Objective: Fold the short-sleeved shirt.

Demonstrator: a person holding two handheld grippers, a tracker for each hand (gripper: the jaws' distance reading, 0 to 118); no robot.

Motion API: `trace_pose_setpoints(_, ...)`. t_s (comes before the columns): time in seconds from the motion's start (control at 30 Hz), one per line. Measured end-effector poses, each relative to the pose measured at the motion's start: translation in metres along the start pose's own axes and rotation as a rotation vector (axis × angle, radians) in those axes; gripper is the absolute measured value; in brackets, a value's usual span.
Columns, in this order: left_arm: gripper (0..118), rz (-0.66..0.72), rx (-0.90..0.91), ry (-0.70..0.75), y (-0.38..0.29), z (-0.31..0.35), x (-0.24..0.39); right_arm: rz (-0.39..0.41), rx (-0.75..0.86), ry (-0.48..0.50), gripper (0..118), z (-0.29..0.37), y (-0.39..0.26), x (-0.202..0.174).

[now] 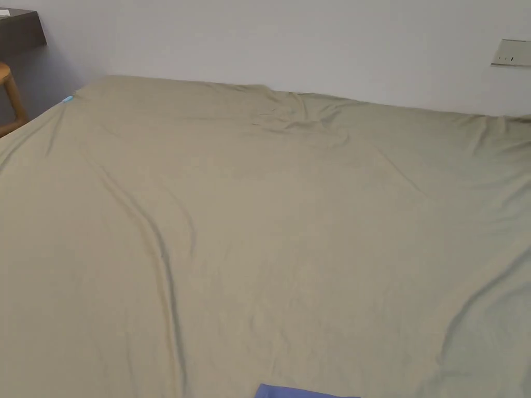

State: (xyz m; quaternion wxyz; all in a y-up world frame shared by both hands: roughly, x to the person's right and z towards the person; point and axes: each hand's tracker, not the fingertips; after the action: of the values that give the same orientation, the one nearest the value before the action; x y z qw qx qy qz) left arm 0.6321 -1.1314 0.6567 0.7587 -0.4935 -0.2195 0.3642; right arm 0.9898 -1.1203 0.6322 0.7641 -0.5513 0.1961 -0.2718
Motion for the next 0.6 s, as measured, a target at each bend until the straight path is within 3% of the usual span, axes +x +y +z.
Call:
trace_pose_setpoints(0.1,93,-0.002,0.026,-0.193,0.005,-0.011,-0.008,-0.013,0.001,0.007,1,0.000,0.001,0.000)
trace_pose_setpoints(0.17,93,0.060,-0.067,-0.230,0.008,-0.031,-0.010,-0.011,-0.002,0.005,1,0.001,0.001,-0.001)
trace_pose_setpoints(0.27,82,-0.039,-0.060,-0.199,0.007,-0.044,0.001,-0.007,-0.004,0.007,1,0.001,0.002,-0.001)
trace_pose_setpoints(0.3,72,-0.069,-0.058,-0.167,0.007,-0.044,0.004,-0.010,-0.005,0.009,2,0.001,0.003,0.000)
trace_pose_setpoints(0.33,44,-0.093,-0.059,-0.119,0.008,-0.045,0.006,-0.015,-0.005,0.013,2,0.001,0.003,0.001)
trace_pose_setpoints(0.37,38,-0.104,-0.066,-0.042,0.007,-0.046,0.010,-0.018,-0.004,0.015,2,0.001,0.002,0.001)
trace_pose_setpoints(0.4,36,-0.085,-0.091,-0.027,0.010,-0.045,0.006,-0.017,-0.003,0.017,2,0.001,0.002,0.001)
trace_pose_setpoints(0.43,34,-0.006,-0.142,-0.119,0.016,-0.042,0.000,-0.011,-0.005,0.019,2,0.001,0.001,-0.001)
trace_pose_setpoints(0.47,34,-0.002,-0.168,-0.084,0.021,-0.040,0.003,0.016,0.002,0.023,2,0.003,0.000,-0.004)
trace_pose_setpoints(0.53,33,-0.082,-0.174,-0.031,0.023,-0.036,0.019,0.068,0.025,0.006,2,0.009,-0.004,-0.012)
trace_pose_setpoints(0.6,32,-0.127,-0.208,0.007,0.031,-0.029,0.028,0.053,0.058,0.001,2,0.017,-0.012,-0.017)
